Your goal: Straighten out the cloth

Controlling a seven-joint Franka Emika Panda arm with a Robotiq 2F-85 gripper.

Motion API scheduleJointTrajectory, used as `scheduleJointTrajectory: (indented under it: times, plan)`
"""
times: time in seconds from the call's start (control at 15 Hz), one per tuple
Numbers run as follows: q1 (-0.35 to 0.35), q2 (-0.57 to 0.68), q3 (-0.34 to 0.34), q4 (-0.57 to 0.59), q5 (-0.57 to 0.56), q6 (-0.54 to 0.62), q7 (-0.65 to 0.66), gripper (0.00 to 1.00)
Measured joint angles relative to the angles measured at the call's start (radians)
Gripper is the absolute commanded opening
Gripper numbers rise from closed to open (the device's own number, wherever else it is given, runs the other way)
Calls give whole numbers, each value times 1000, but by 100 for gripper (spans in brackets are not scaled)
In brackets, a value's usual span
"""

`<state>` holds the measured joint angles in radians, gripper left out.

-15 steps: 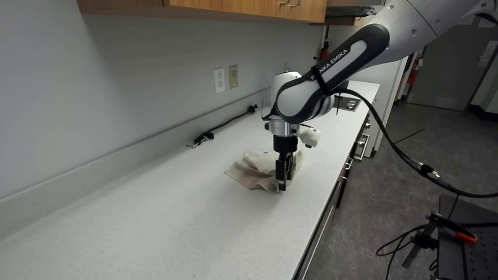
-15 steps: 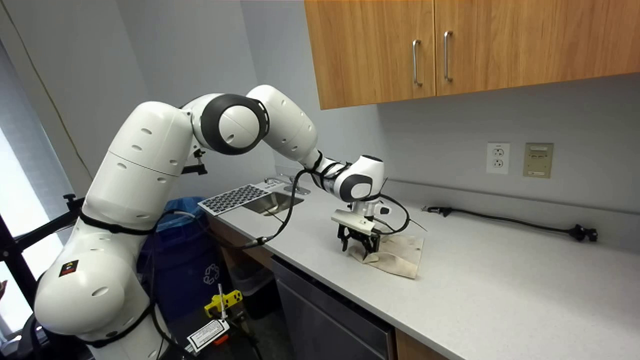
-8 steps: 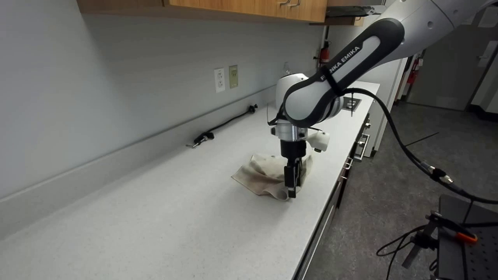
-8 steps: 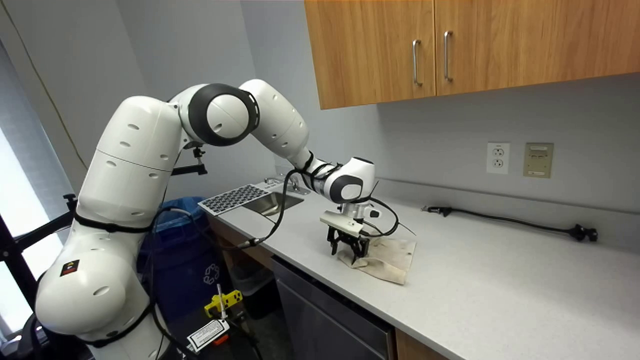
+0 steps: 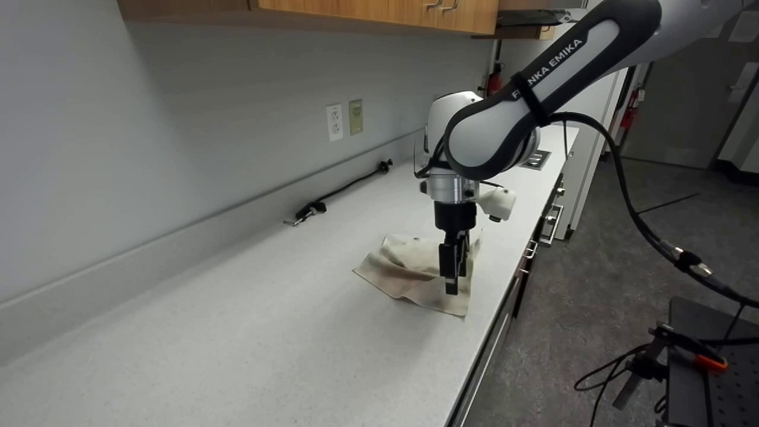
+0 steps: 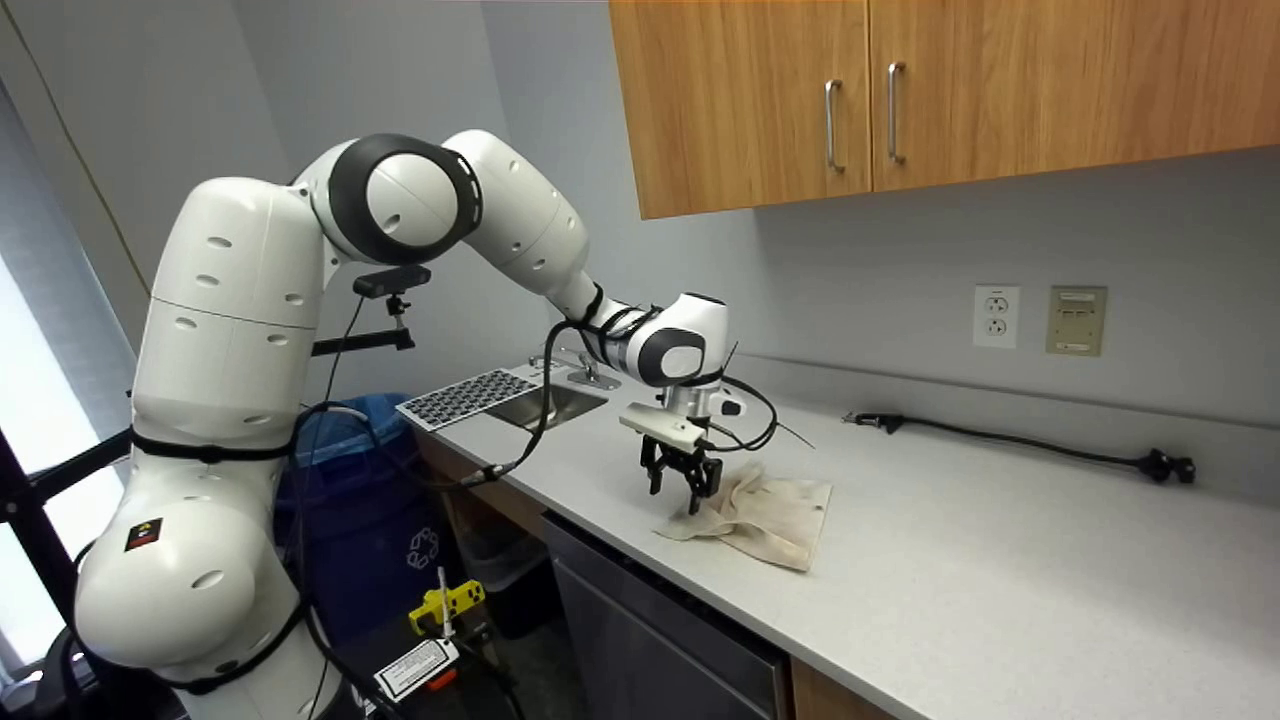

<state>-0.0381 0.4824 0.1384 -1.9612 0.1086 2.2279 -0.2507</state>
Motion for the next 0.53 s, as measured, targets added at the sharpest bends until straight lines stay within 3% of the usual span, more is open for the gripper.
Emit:
scheduleJointTrajectory:
  times: [0.13,0.2,0.27,0.53]
  plan:
    - [0,-19,-3,-21,0,8,5,82]
    - [0,-27,-4,-31,-1,19,7,73]
    - [0,-30,-6,-39,-1,32,12,57]
    - [0,-26,-8,-57,0,117,71,26]
